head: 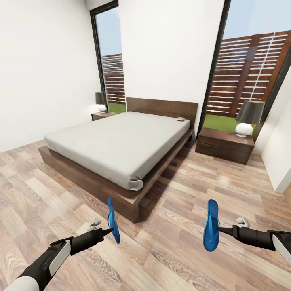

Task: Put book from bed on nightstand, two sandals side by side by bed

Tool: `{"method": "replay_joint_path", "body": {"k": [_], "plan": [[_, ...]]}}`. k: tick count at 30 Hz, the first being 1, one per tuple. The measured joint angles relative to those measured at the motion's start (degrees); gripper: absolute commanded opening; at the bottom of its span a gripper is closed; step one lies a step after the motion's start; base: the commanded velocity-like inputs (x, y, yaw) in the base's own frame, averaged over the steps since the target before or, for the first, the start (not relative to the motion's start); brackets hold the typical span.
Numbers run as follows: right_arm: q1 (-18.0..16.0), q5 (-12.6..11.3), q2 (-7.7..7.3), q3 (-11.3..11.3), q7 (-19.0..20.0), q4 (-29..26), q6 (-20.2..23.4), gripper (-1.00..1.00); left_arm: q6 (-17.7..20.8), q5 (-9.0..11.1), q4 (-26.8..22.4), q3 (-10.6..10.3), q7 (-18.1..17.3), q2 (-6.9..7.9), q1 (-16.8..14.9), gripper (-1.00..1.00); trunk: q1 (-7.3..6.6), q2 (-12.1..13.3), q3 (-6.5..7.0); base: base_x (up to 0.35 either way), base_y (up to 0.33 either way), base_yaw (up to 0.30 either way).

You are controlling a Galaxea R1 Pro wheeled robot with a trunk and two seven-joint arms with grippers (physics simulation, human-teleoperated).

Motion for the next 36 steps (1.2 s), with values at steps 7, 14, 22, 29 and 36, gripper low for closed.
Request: {"method": "replay_joint_path", "body": {"k": [7, 14, 22, 29, 36], "plan": [[0.00, -0.01, 0.04, 0.04, -0.02, 0.00, 0.00, -1.00, 0.00, 0.01, 0.00, -0.03, -0.09, 0.03, 0.00, -1.00, 0.00, 0.00, 0.00, 0.000, 0.000, 0.000], [0.01, -0.03, 0.03, 0.00, 0.10, -0.02, 0.00, -1.00, 0.00, 0.04, 0.02, -0.06, -0.09, 0.03, -0.01, -1.00, 0.00, 0.00, 0.17, 0.000, 0.000, -0.140], [0.01, -0.01, 0.03, 0.00, 0.27, -0.01, -0.01, -1.00, -0.01, 0.02, 0.02, -0.06, -0.10, 0.03, -0.01, -1.00, 0.00, 0.00, 0.55, 0.000, 0.000, -0.238], [0.02, 0.02, 0.03, 0.05, 0.33, -0.01, -0.02, -1.00, -0.01, -0.01, 0.02, -0.07, -0.09, 0.01, -0.01, -1.00, 0.00, 0.00, 0.81, 0.000, 0.000, -0.234], [0.02, 0.03, 0.03, 0.02, 0.34, -0.01, -0.03, -1.00, -0.01, 0.00, 0.02, -0.07, -0.02, 0.01, -0.01, -1.00, 0.00, 0.00, 0.98, 0.000, 0.000, -0.233]]}}
